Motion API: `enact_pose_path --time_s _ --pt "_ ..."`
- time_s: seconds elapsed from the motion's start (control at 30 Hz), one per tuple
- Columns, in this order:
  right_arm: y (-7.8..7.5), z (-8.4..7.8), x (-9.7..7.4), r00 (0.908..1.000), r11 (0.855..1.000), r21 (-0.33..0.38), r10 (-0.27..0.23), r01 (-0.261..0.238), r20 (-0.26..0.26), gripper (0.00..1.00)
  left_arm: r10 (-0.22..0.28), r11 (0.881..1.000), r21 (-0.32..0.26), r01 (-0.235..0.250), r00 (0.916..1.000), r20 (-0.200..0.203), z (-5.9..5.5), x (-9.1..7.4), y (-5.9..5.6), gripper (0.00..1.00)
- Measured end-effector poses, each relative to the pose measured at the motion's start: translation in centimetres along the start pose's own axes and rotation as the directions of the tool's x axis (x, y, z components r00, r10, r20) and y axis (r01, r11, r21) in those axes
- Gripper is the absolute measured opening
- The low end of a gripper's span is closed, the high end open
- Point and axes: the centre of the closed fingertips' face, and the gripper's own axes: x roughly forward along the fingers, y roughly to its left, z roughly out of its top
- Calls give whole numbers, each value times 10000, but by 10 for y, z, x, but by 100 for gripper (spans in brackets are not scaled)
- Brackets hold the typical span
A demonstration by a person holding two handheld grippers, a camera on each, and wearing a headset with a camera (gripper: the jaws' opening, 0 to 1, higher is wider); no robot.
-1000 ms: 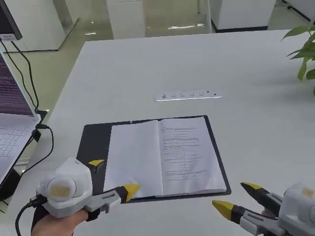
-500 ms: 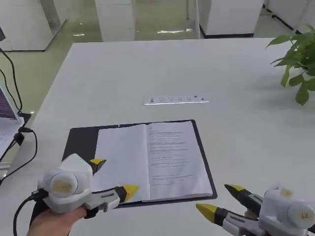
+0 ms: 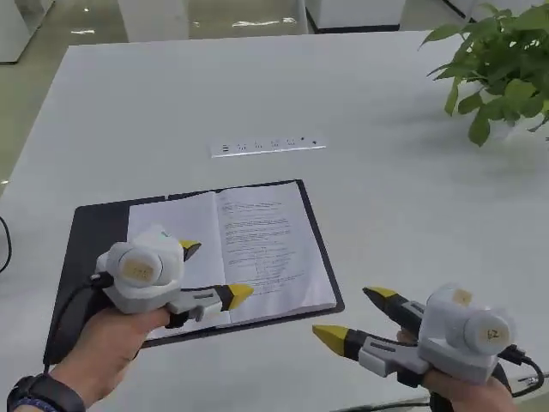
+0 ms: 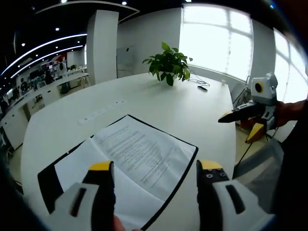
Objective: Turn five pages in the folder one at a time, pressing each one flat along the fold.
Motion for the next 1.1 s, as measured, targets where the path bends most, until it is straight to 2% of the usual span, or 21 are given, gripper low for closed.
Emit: enact_pose_path --time_s 0.17,0.4,0.47,0.57,0.8,0.9,1.0,1.07,1.1 --pt "0 -2 -1 9999 9998 95 -166 166 -36 71 -598 9977 308 610 9975 -373 2 34 -17 69" --pt "4 -11 0 9994 10000 80 -49 51 -337 72 -1206 9908 532 1246 9901 -725 7 71 -40 67" --pt "4 -14 0 9992 10000 97 15 -12 -399 72 -1304 9904 384 1328 9897 -594 13 78 -47 67" --pt "5 -14 0 9991 9998 165 77 -70 -410 73 -1361 9903 195 1374 9890 -572 15 90 -50 67" --pt "3 -14 1 9985 9995 194 274 -265 -466 75 -1492 9888 -180 1481 9846 -911 5 114 -63 65" --pt "1 -14 0 9989 9984 490 312 -295 -352 75 -1415 9899 -65 1417 9835 -1128 -2 126 -65 65" --pt "0 -19 -1 9983 9986 421 330 -310 -479 76 -1311 9912 0 1322 9828 -1301 -6 132 -68 66" --pt "-2 -21 -3 9976 9987 367 383 -362 -573 76 -1044 9931 363 1119 9806 -1662 -15 137 -65 66" --pt "-3 -22 -4 9975 9985 390 398 -376 -579 76 -1021 9936 312 1090 9796 -1732 -19 141 -65 66"
